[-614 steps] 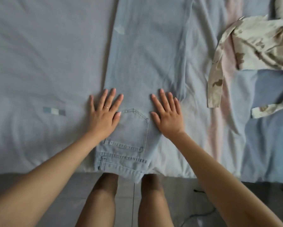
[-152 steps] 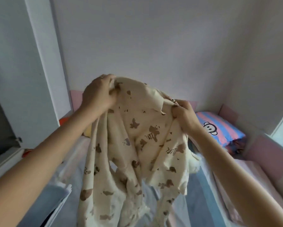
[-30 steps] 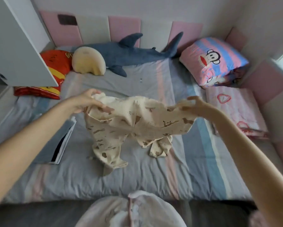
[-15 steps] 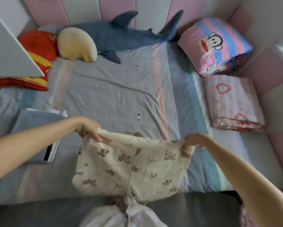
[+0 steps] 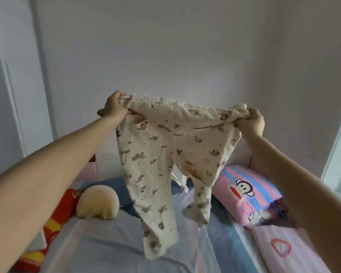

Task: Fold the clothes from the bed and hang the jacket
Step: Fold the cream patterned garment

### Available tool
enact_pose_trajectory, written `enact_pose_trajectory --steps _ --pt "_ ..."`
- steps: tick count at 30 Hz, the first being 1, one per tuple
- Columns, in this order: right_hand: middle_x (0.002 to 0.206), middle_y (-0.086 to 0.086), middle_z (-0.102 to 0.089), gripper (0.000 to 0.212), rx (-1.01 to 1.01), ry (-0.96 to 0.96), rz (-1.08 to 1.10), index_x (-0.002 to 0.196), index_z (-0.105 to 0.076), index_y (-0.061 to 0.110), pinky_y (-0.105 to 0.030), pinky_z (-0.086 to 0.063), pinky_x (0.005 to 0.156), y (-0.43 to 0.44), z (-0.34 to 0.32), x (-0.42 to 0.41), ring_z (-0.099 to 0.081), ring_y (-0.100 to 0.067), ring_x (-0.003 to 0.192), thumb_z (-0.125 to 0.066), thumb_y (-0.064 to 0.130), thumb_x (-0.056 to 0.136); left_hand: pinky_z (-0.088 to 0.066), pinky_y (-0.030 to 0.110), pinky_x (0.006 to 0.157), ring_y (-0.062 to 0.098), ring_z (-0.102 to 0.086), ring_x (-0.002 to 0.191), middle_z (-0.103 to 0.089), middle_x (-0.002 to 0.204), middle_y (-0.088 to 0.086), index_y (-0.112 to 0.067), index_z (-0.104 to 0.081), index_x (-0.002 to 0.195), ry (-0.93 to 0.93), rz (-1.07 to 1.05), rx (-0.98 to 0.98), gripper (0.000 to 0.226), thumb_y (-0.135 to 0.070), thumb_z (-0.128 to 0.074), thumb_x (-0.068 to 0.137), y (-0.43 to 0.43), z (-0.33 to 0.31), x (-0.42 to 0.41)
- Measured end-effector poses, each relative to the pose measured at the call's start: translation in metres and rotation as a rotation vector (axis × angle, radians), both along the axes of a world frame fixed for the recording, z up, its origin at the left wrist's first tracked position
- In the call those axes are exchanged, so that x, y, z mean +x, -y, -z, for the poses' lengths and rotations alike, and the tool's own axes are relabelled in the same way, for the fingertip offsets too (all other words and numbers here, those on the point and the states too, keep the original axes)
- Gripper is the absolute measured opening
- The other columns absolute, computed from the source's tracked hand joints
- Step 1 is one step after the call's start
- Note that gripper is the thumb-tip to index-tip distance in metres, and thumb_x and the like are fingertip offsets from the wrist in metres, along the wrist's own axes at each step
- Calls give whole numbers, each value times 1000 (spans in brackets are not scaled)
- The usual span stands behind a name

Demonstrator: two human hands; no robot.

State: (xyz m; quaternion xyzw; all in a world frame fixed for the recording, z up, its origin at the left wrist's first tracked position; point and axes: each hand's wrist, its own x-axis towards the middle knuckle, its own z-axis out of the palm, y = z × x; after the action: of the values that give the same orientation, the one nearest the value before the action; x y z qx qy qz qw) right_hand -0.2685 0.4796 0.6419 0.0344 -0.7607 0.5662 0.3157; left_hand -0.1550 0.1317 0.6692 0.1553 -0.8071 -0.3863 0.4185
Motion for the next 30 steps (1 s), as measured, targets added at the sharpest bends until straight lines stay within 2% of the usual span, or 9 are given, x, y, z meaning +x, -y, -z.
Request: enact_pose_trajectory --steps 4,7,9,12,14,19,23,26,30 --pt "94 -1 -64 48 -26 72 15 112 -62 16 -25 -48 72 -11 23 -1 -60 -18 87 -65 -1 66 -27 19 59 17 -48 98 -56 112 1 -15 -55 112 41 44 13 35 0 -65 82 1 36 -8" --pt "97 -4 -63 52 8 188 -5 115 -59 14 -33 -52 78 -23 84 -4 -60 -21 89 -68 -1 66 -44 34 85 27 -53 101 -60 105 -1 -32 -55 90 204 113 53 33 -1 -63 80 13 108 -13" --pt "89 -6 -61 41 143 276 -64 110 -62 7 -27 -46 67 -33 136 3 -57 -20 83 -68 -1 70 -48 41 88 28 -54 101 -59 105 2 -29 -53 89 311 150 90 36 4 -64 78 17 166 -8" --pt "81 -9 -58 14 364 507 -169 87 -64 5 -26 -37 57 -46 233 26 -52 -16 79 -70 0 75 -38 31 72 20 -48 85 -56 89 6 -16 -52 86 485 234 136 22 -4 -68 77 7 268 20" --pt "79 -10 -56 18 501 705 -219 73 -57 11 -29 -34 58 -53 316 40 -51 -18 77 -72 0 73 -30 30 66 18 -43 74 -50 73 1 -17 -47 73 610 272 156 24 -22 -70 68 3 351 38" --pt "101 -14 -63 41 766 1120 -257 108 -59 2 -29 -35 67 -68 531 117 -60 -31 95 -78 13 72 -27 29 67 13 -39 65 -43 58 -8 -18 -43 63 951 257 326 30 -31 -70 60 -8 576 126" --pt "98 -16 -65 32 822 1253 -291 99 -60 5 -31 -38 66 -85 641 204 -61 -36 94 -75 14 72 -32 29 68 12 -47 67 -52 63 -5 -23 -48 62 1075 238 367 26 -39 -69 58 -28 700 223" --pt "89 -15 -65 20 834 1260 -354 83 -57 6 -32 -33 61 -99 719 270 -59 -31 83 -74 8 73 -42 34 75 23 -60 82 -62 79 2 -19 -54 72 1121 243 319 25 -10 -77 74 -50 770 294" --pt "91 -16 -63 16 893 1257 -333 89 -61 3 -30 -26 64 -123 772 332 -56 -35 88 -71 8 77 -44 36 73 24 -61 80 -65 82 6 -7 -59 76 1117 188 257 16 -4 -74 78 -67 817 352"
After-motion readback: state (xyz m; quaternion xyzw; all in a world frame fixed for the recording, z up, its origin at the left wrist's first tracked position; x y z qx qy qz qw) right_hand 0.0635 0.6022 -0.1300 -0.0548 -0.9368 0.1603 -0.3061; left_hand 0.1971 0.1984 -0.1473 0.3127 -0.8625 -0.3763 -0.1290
